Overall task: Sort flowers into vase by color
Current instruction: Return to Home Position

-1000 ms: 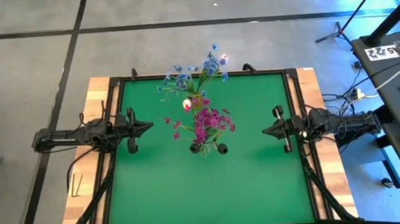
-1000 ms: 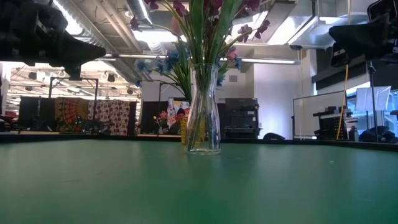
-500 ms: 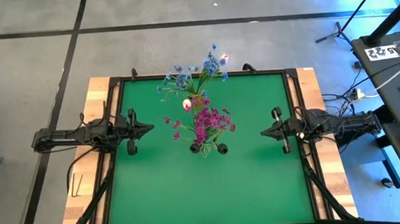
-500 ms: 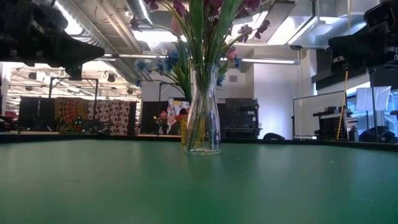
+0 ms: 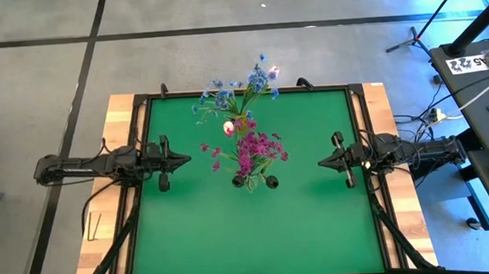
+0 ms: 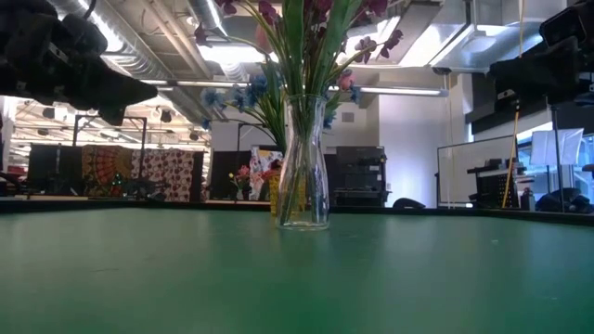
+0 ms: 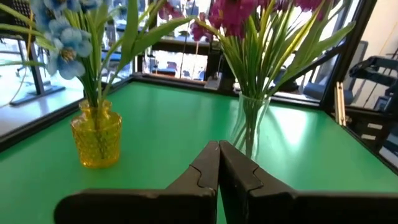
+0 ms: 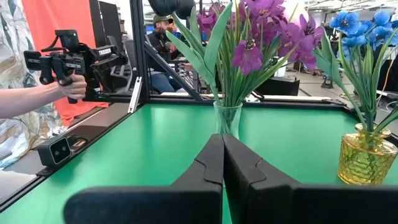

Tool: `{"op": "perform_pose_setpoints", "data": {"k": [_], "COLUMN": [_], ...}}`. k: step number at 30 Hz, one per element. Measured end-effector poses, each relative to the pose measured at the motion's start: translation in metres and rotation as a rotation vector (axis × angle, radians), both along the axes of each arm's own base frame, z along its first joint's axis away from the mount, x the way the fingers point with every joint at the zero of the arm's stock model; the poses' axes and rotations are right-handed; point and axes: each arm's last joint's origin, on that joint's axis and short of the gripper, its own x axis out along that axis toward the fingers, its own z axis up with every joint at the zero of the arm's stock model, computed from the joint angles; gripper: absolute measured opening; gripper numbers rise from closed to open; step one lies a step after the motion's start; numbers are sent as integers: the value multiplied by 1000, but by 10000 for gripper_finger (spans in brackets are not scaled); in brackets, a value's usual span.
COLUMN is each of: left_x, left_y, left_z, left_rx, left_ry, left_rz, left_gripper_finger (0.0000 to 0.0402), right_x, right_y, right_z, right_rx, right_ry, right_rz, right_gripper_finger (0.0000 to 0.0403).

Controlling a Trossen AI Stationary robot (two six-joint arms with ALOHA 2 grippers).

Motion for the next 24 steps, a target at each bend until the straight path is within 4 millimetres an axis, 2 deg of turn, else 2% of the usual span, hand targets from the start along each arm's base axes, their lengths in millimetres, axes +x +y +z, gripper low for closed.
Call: {"op": "perform_pose_setpoints", "data": {"k": [16, 24], "left_x": [0, 0], "left_y": [-1, 0], "left_z": [-1, 0], "left_rx": [0, -2], "left_ry": [8, 6], "left_rz": [-30, -16], "left_gripper_finger": [0, 0], "right_x": [0, 0], "right_y": [-3, -3], "right_z": [-2, -2], "right_rx": [31, 31], "right_ry": [24, 24], "right_rz": [-113, -113], "right_gripper_finger": [0, 17]}}
